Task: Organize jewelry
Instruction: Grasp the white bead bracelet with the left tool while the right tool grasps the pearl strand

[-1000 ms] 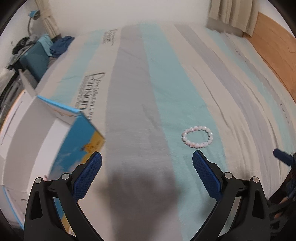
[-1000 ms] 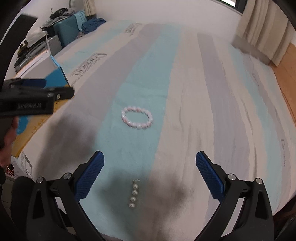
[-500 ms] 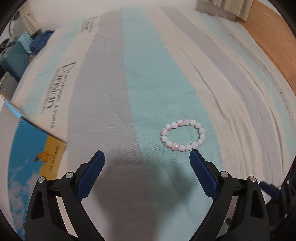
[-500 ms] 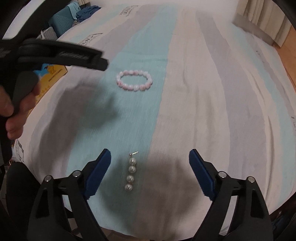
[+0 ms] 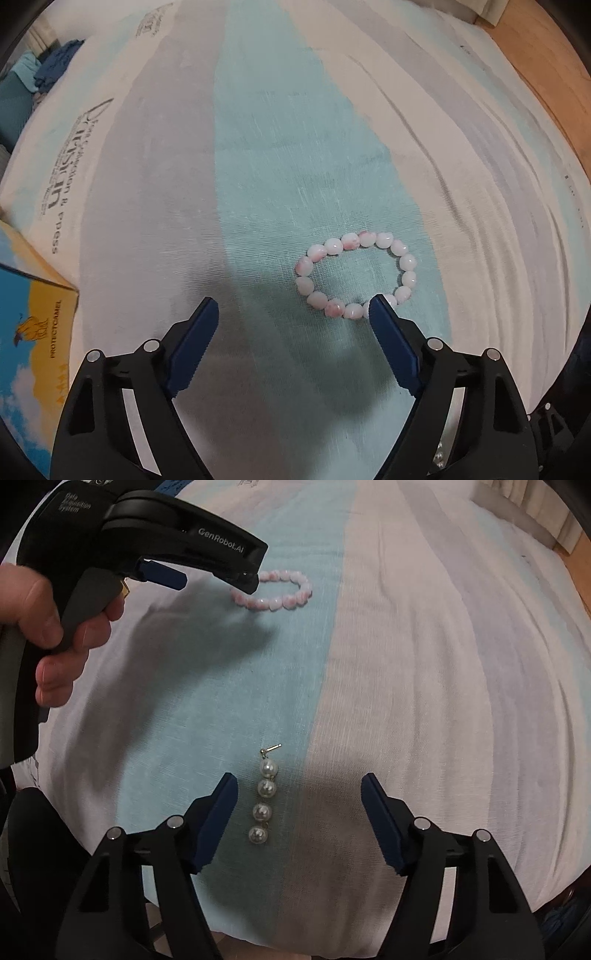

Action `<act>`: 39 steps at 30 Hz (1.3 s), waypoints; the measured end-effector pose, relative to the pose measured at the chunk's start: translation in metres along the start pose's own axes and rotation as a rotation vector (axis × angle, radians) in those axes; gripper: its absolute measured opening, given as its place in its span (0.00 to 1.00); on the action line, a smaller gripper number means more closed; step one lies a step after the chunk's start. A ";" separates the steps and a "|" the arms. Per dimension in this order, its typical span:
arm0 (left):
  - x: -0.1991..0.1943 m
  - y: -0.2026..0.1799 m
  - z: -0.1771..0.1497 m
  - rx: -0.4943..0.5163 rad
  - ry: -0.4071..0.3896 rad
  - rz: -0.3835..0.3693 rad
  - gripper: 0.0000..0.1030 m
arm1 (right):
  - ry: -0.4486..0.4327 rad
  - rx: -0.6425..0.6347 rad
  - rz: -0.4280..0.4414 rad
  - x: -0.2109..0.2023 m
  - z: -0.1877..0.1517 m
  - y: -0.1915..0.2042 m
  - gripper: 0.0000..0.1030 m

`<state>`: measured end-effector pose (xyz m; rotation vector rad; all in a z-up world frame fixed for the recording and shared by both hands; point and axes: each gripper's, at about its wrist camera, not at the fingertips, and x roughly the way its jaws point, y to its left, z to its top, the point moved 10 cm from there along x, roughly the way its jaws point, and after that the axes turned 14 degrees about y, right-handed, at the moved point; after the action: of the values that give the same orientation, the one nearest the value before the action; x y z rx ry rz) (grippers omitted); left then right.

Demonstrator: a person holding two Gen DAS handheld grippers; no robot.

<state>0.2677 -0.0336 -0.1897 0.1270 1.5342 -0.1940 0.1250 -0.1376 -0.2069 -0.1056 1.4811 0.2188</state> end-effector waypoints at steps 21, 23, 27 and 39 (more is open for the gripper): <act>0.022 -0.001 0.019 0.065 0.097 0.017 0.17 | 0.035 0.005 -0.005 0.007 -0.015 -0.009 0.10; 0.023 -0.001 0.017 0.063 0.099 0.020 0.10 | 0.034 0.006 0.002 0.006 -0.016 -0.009 0.10; 0.021 -0.006 0.016 0.066 0.097 0.016 0.09 | 0.030 0.005 0.011 0.000 -0.015 -0.012 0.10; -0.011 -0.010 0.005 0.061 0.036 0.007 0.09 | -0.002 0.005 0.021 -0.026 -0.015 -0.015 0.10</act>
<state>0.2698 -0.0439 -0.1779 0.1850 1.5636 -0.2348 0.1119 -0.1571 -0.1833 -0.0859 1.4815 0.2320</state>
